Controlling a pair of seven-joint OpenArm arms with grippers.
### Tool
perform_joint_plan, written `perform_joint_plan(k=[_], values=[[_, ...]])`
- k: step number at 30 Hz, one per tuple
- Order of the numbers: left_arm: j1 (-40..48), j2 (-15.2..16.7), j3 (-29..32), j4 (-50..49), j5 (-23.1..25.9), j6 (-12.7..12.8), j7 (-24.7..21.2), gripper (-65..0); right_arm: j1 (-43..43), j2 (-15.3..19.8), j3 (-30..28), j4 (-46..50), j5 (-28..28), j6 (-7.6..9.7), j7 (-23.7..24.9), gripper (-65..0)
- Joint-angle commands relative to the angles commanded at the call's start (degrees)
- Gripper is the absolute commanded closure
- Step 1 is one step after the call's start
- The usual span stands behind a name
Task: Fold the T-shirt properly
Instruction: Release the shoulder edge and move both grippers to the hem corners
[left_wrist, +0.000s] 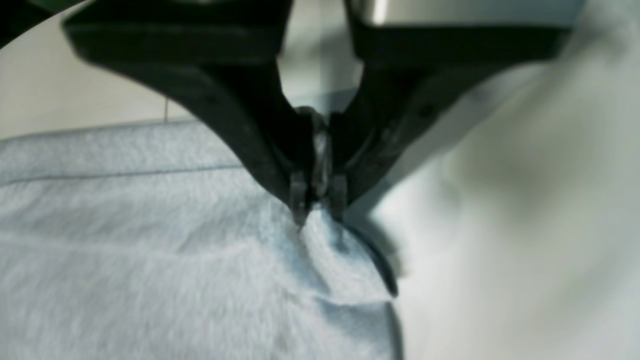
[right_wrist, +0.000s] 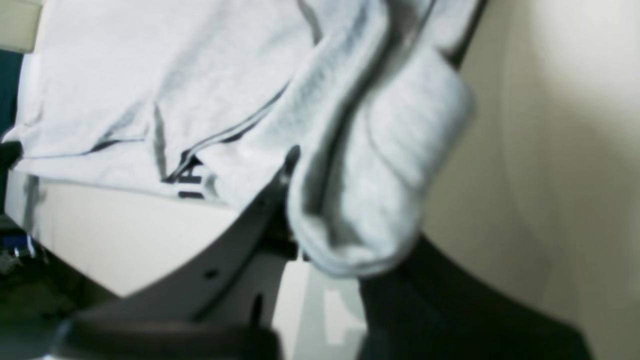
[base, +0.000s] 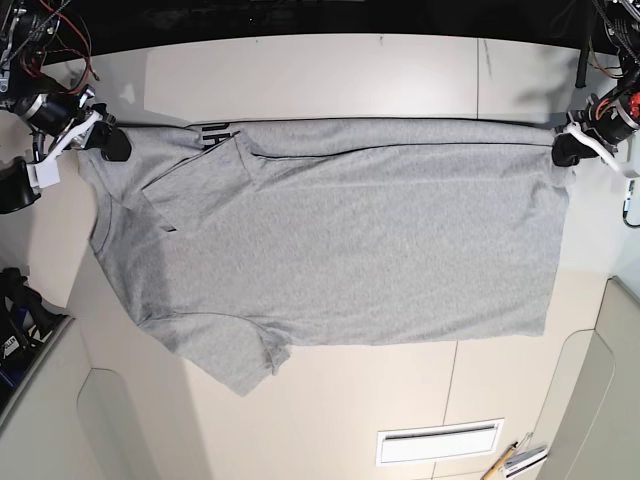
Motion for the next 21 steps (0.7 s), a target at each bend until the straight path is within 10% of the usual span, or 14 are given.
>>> perform_joint_plan(k=[21], values=[[10.05,0.81,-3.98,3.34,-8.35,0.00,7.80,0.0,-10.88,1.73,0.70,6.27,-0.07,-0.04,-3.34,0.0]])
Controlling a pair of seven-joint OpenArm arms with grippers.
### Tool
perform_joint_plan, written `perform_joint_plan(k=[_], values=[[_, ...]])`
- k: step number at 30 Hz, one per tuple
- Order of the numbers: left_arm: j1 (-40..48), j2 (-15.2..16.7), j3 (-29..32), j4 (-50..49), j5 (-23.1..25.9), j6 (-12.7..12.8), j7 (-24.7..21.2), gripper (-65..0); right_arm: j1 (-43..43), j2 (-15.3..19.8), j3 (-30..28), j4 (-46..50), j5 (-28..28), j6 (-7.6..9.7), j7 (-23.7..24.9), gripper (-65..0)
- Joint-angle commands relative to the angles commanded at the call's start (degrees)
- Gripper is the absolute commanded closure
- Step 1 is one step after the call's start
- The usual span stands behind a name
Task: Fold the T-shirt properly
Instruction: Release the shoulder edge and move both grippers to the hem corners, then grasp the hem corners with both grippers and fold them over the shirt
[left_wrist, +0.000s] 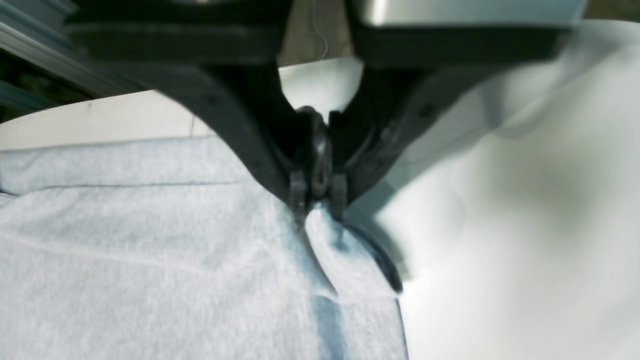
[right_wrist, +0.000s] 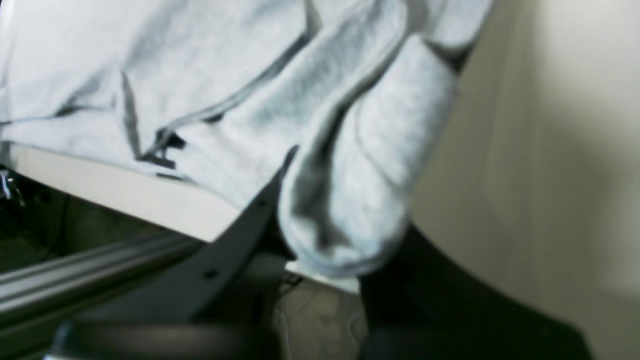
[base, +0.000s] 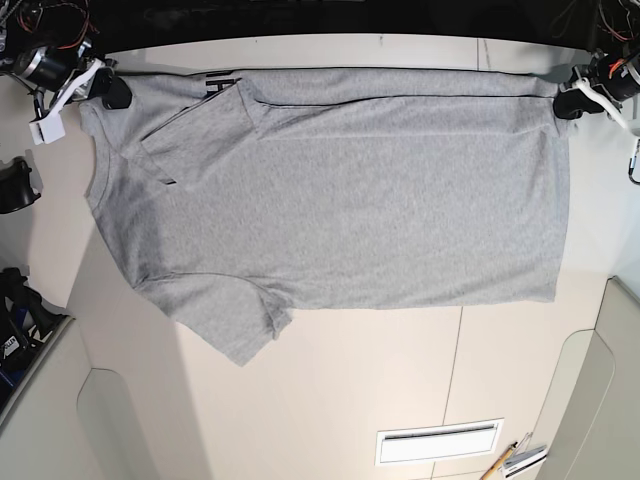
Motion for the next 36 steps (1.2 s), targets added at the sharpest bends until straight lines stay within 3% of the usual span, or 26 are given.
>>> perform_joint_plan(k=[7,8,11,12,15,19,23,28,31,36], values=[[1.25,0.35,0.00,0.00,-0.07,0.00,0.00,0.0,-0.55,0.61,0.00,0.00,0.04,0.00,0.74,0.0],[1.25,0.33,0.00,0.00,-0.20,0.00,-0.02,0.0,-0.55,0.61,0.00,0.00,0.04,0.00,1.05,-2.8],[1.25,0.33,0.00,0.00,-0.17,0.00,0.00,-1.1,-0.55,0.61,0.07,0.00,-0.09,-0.22,1.07,-22.3],[1.25,0.33,0.00,0.00,-0.20,0.00,0.04,-6.7,-0.48,0.61,0.44,0.00,-0.20,-0.22,1.07,-25.4],[1.25,0.28,-0.11,0.00,-0.22,0.00,0.76,-22.1,-0.07,0.61,4.44,0.17,0.33,-0.22,1.07,-25.7],[1.22,0.31,-5.07,0.00,-3.56,0.00,0.66,-23.7,3.50,0.72,13.44,0.26,2.54,-0.20,1.11,-25.7],[0.07,0.22,-12.17,0.00,-8.87,0.00,0.61,-23.7,9.14,1.73,15.56,0.17,-0.04,-0.22,4.70,-25.7],[-4.37,-1.16,-13.16,0.00,-8.66,0.00,-0.20,-26.3,18.16,3.65,12.04,-1.60,-6.29,-1.36,9.64,-25.7],[-6.25,-1.99,-12.81,-0.02,-4.74,0.00,-5.03,-33.7,24.59,3.76,7.80,-5.07,-8.81,-1.49,10.60,-25.7],[-10.62,-4.83,-7.34,-0.70,3.19,0.00,-11.91,-34.7,36.48,3.69,-1.46,-19.10,-13.35,-1.49,17.07,-25.7]])
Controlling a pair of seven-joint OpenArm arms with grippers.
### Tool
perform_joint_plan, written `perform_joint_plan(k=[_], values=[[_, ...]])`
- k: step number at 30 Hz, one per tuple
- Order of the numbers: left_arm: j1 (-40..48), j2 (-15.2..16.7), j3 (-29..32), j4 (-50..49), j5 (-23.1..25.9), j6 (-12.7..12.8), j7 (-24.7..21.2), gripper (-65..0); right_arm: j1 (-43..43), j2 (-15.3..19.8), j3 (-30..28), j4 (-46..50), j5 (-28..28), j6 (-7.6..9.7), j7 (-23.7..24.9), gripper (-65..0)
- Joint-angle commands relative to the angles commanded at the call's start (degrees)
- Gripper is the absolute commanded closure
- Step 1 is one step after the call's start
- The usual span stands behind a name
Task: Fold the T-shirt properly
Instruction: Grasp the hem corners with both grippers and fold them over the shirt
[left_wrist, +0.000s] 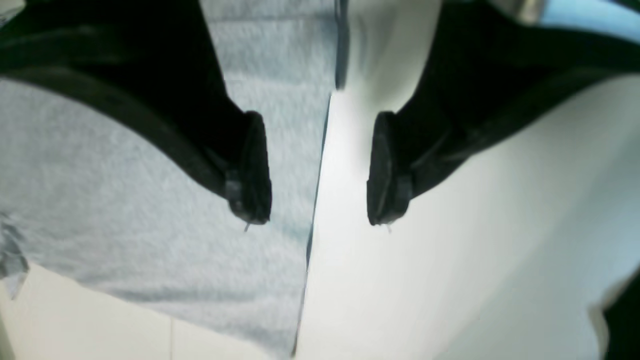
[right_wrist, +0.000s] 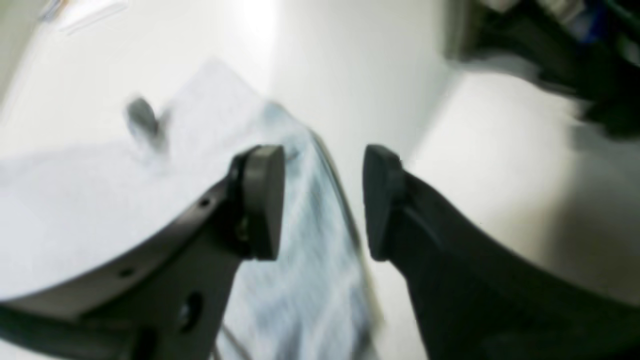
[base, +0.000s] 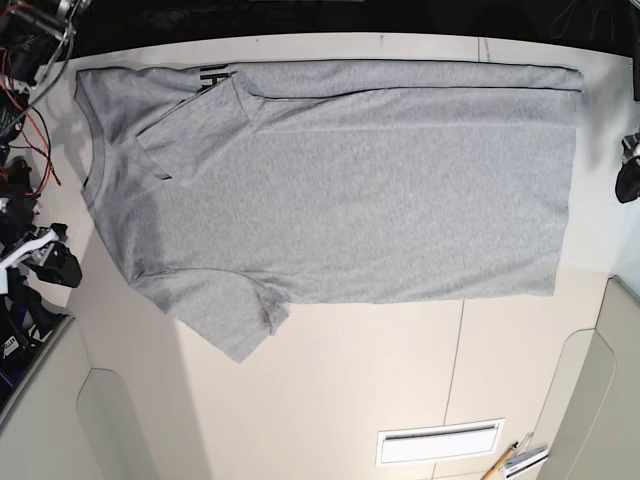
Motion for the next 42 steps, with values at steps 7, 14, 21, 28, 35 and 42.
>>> perform_joint_plan(k=[7,14,21,28,35,42], values=[[-12.17,-2.29,10.38,-13.27,5.25,0.00,-5.35,-36.5,13.09,-0.11,-5.75,-20.02,-6.43,0.00,4.94,-38.6],[-29.22,-3.13,21.64,-36.26,11.98,0.00,-13.29,-42.7,15.13,-0.39,-7.08,-30.32,-11.17,0.00,11.04,-38.6],[-40.83,-3.10,30.32,-53.00,14.71,0.00,-14.97,-42.7,14.78,-0.42,-7.08,-32.85,-12.81,0.04,12.26,-38.6],[-41.68,-2.45,34.91,-54.53,13.77,0.00,-15.41,-42.7,14.51,-2.40,-7.08,-32.89,-12.61,0.11,12.59,-38.6],[-42.75,0.79,34.91,-54.51,13.86,0.00,-15.34,-42.7,14.67,-6.08,-7.10,-32.89,-12.61,0.50,12.79,-38.6],[-42.75,2.51,34.93,-54.53,13.88,0.00,-15.30,-42.7,14.67,-8.39,-10.14,-32.89,-12.59,0.66,12.79,-38.6]])
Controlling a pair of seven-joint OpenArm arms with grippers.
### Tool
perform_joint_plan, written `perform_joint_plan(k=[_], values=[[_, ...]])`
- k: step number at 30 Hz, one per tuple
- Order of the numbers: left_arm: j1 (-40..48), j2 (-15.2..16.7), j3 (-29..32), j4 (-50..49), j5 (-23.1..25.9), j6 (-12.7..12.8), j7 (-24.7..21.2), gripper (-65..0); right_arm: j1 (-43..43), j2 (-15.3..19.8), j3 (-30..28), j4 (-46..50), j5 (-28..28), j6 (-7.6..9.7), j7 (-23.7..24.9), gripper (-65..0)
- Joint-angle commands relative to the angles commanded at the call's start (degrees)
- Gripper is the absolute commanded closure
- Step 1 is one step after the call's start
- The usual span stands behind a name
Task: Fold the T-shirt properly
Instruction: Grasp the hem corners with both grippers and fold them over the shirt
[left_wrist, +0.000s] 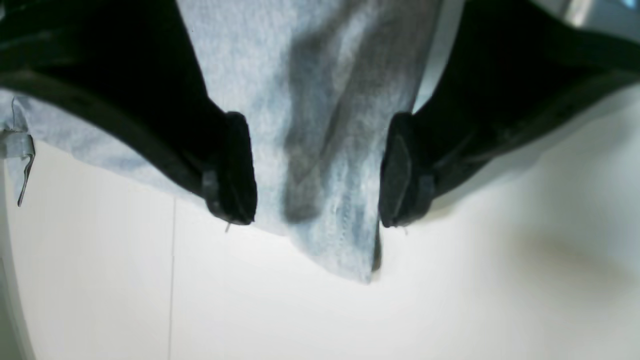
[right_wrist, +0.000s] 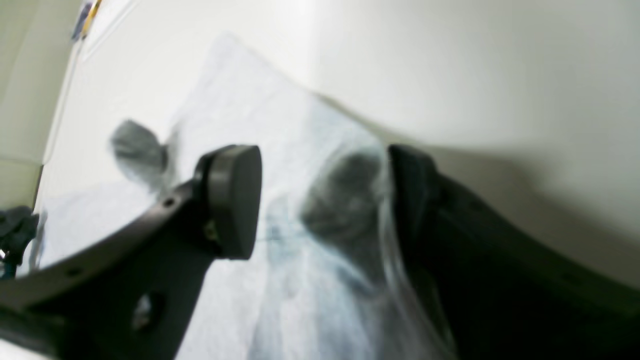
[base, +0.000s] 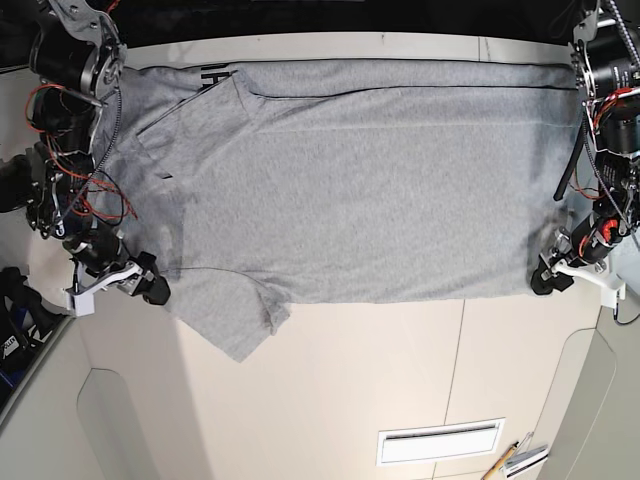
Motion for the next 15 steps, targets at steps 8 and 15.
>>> perform_joint_plan(k=[8,15], values=[[-0.52,0.20,-0.02,0.02,1.29,0.00,-0.04,-27.3,0.04,-0.24,-1.75,0.33,-0.31,0.00,0.00,-19.8],[-2.27,-0.09,-0.02,0.02,1.44,0.00,2.19,-3.6,0.17,-0.24,-1.75,1.22,-0.20,0.50,-0.02,0.0]])
